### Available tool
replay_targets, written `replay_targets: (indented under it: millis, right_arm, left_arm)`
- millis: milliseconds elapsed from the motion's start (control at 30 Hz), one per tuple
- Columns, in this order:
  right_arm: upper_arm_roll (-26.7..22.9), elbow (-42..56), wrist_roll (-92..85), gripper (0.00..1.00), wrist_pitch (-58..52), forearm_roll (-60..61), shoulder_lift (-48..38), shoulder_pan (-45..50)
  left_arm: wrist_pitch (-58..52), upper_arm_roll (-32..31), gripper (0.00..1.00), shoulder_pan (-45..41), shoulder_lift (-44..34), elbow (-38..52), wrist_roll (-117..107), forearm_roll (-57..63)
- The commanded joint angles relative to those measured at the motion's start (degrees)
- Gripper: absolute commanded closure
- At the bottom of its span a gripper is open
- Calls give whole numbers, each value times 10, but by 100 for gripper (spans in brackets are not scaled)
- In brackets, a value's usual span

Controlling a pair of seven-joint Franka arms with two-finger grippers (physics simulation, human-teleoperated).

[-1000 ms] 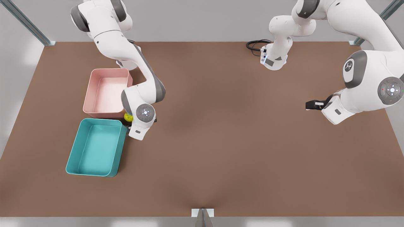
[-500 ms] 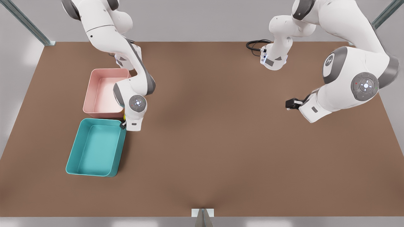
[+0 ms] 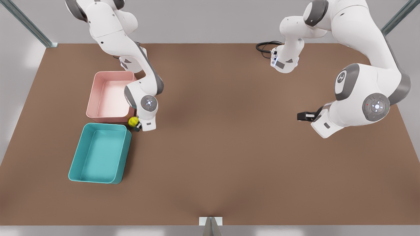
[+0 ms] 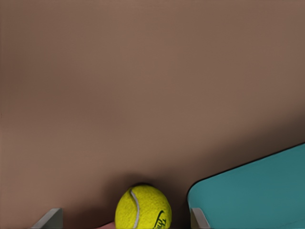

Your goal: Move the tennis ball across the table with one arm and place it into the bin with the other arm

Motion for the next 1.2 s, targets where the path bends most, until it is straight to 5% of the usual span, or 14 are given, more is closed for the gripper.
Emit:
replay_targets:
  millis: [0, 567, 767, 900, 1167]
  right_arm:
    - [0, 0, -83, 0, 11, 1, 9, 1]
    - [-3, 14, -129, 0, 16, -32, 55, -23]
    - [-7, 17, -150, 0, 16, -33, 59, -34]
    - [-9, 17, -150, 0, 18, -33, 61, -41]
    - [-9, 17, -150, 0, 29, -33, 73, -41]
  left_arm:
    - [1, -1, 0, 0, 0, 0, -21, 0]
    - [4, -4, 0, -4, -1, 0, -20, -17]
    - [203, -94, 0, -27, -4, 14, 28, 46]
    - [182, -94, 0, 3, -1, 13, 38, -49]
    - [148, -97, 0, -13, -3, 11, -11, 62]
